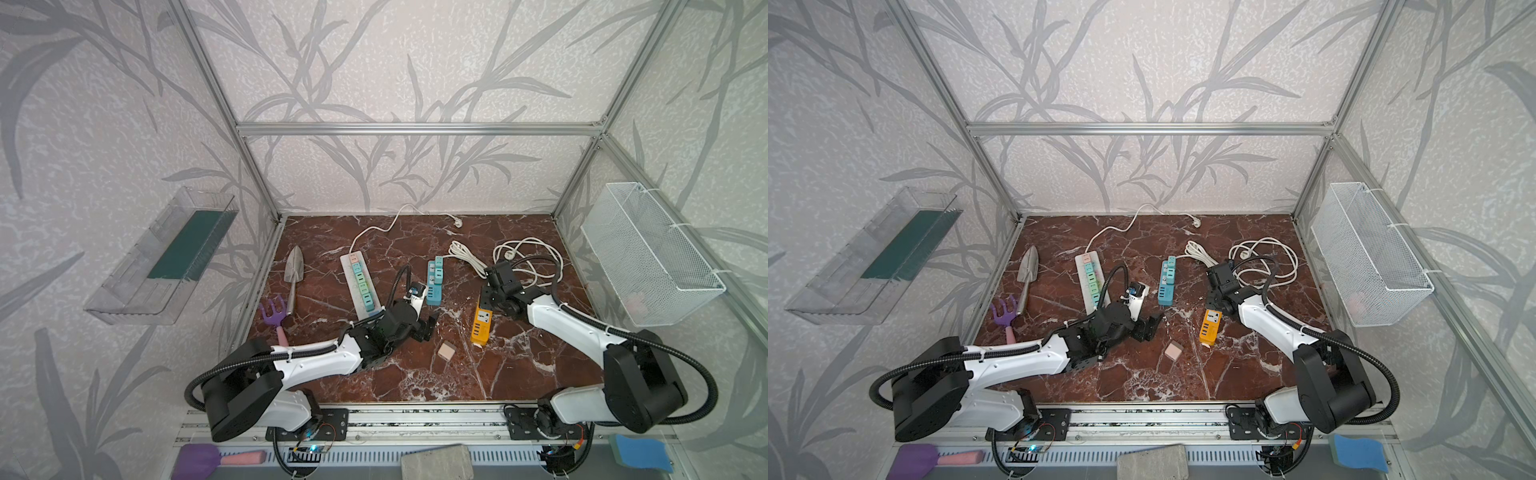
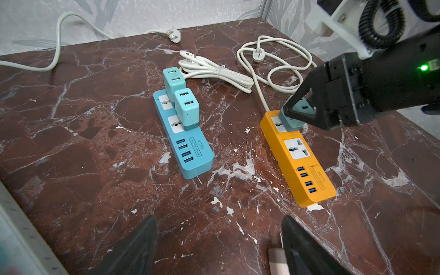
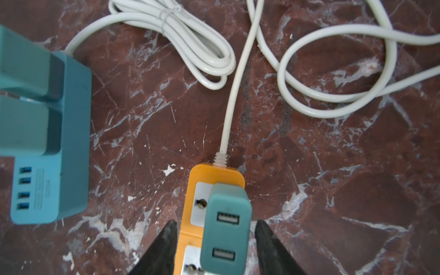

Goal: Insert plugs into power strip
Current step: Insert the plug into the socket, then rotate the plug at the center of the table.

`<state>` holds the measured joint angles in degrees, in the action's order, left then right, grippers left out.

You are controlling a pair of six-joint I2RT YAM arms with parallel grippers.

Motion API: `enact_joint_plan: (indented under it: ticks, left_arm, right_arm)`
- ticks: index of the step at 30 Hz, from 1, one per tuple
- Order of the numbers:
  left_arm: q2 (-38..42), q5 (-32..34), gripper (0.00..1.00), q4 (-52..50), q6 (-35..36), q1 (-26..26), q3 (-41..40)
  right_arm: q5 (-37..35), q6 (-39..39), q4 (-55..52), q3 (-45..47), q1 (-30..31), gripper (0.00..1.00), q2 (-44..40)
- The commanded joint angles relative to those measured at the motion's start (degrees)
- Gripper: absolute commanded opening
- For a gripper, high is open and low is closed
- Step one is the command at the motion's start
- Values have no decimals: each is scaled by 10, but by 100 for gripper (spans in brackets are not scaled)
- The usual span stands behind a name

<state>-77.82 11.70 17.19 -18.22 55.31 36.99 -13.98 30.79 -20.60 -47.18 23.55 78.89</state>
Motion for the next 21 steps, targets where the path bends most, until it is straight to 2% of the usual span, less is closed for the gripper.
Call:
enact_joint_plan:
  ticks: [1,4,7,11,15,19,21]
  left_arm:
    - [24,-15,79,-61,-12,-3,30]
    - [16,-43,75,-108,-10,-2,50]
    - [-1,-67,71,-175,-17,-1,71]
    - [-38,-117,66,-291,-2,7,122]
    - [-96,-137,63,-427,29,36,199]
    - [-136,-140,64,-476,57,60,239]
    - [-155,-161,67,-476,61,69,256]
  right_arm:
    - [-9,-24,-32,-28,1,61,-52]
    - [-13,-25,-36,-12,1,61,-89]
    - [16,-22,-34,24,0,61,-136]
    - [48,-20,-62,57,1,61,-194]
    - [65,-28,-86,72,1,61,-237]
    - [68,-39,-96,70,1,61,-255]
    - [63,-45,-98,67,0,61,-256]
